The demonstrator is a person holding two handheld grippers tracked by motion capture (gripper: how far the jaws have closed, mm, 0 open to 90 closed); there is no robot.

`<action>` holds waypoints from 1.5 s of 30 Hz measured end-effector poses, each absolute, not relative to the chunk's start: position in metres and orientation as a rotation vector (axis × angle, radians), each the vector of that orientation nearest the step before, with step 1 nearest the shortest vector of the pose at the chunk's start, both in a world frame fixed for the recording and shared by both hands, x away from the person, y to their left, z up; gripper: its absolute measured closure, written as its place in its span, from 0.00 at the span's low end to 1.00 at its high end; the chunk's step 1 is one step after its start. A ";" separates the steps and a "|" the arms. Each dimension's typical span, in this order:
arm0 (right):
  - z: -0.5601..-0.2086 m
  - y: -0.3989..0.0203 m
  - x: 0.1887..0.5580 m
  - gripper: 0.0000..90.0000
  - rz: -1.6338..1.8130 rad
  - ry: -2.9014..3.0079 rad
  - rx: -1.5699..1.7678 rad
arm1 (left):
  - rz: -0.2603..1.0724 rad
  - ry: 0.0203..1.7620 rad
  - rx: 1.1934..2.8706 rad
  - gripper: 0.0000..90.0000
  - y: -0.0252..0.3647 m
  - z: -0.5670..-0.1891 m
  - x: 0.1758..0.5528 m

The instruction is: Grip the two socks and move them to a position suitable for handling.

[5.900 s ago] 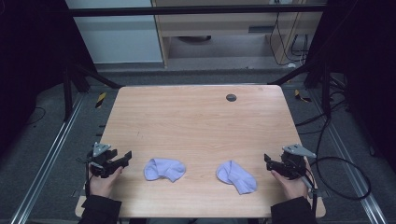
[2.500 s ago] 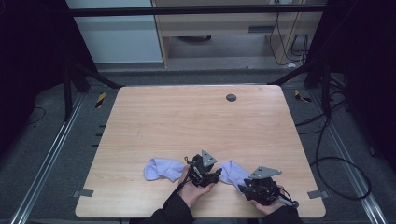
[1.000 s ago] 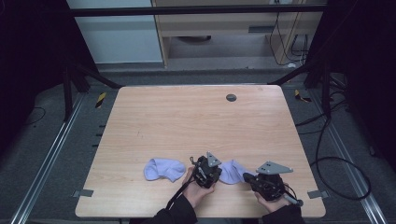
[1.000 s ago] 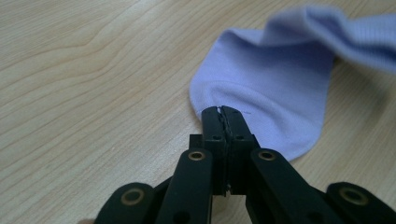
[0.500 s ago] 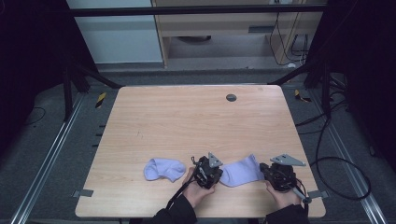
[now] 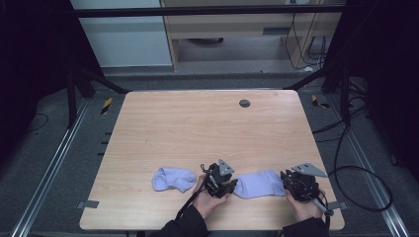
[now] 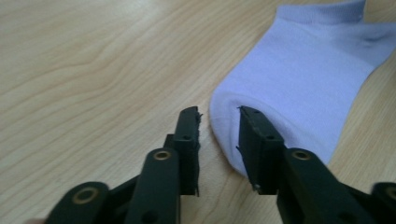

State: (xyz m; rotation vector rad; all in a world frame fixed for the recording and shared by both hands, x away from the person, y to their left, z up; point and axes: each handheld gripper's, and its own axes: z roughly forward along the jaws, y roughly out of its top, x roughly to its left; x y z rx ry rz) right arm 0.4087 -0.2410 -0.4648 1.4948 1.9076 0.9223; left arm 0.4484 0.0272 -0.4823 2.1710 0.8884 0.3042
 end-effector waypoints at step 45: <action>-0.434 -0.130 0.430 0.50 1.176 2.194 1.150 | 0.531 1.167 1.959 0.46 0.241 -0.434 0.442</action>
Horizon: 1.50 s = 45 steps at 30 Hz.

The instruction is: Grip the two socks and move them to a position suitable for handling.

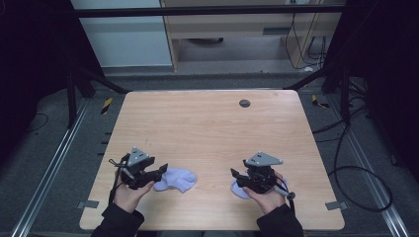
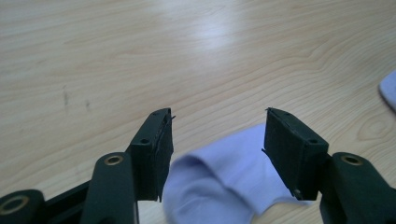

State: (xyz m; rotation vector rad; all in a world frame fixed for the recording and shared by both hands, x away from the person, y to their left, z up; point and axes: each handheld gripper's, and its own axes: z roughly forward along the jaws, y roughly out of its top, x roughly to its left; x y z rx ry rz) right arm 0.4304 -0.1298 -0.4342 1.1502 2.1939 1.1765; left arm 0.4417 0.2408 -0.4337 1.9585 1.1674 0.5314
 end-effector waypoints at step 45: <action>-0.481 0.022 0.444 0.70 1.094 2.573 0.925 | 0.470 1.322 2.047 0.56 0.263 -0.487 0.440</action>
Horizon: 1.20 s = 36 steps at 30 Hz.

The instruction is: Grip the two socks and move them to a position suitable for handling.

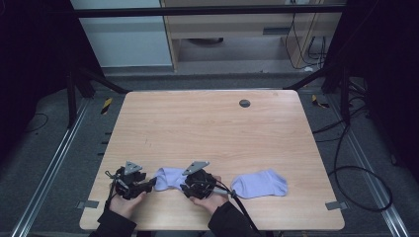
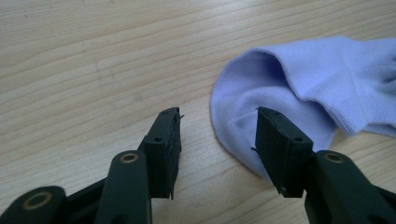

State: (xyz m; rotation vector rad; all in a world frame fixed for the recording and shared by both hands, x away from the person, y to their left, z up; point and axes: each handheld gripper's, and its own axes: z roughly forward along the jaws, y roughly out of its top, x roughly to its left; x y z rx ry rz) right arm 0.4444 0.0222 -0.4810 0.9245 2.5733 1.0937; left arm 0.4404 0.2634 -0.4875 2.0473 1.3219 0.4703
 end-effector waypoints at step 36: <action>-0.457 0.019 0.461 0.94 1.286 2.337 1.099 | 0.402 1.236 2.128 0.96 0.252 -0.487 0.443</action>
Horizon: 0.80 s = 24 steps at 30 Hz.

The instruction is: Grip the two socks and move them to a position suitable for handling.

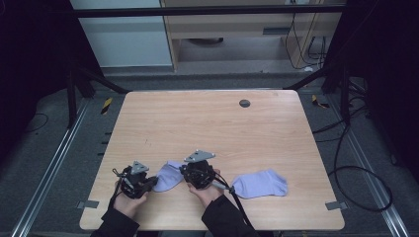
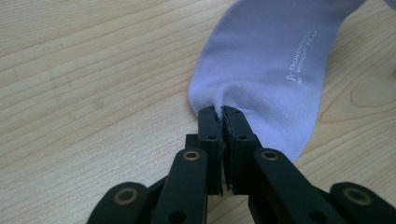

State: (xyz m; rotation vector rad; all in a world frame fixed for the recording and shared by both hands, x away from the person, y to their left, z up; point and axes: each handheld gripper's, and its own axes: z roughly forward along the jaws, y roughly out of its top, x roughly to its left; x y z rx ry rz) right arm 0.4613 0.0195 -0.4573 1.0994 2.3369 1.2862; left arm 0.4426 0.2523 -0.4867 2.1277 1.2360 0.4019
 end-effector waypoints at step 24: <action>-0.463 0.012 0.499 0.76 1.163 2.172 1.215 | 0.431 1.262 2.104 0.83 0.258 -0.486 0.445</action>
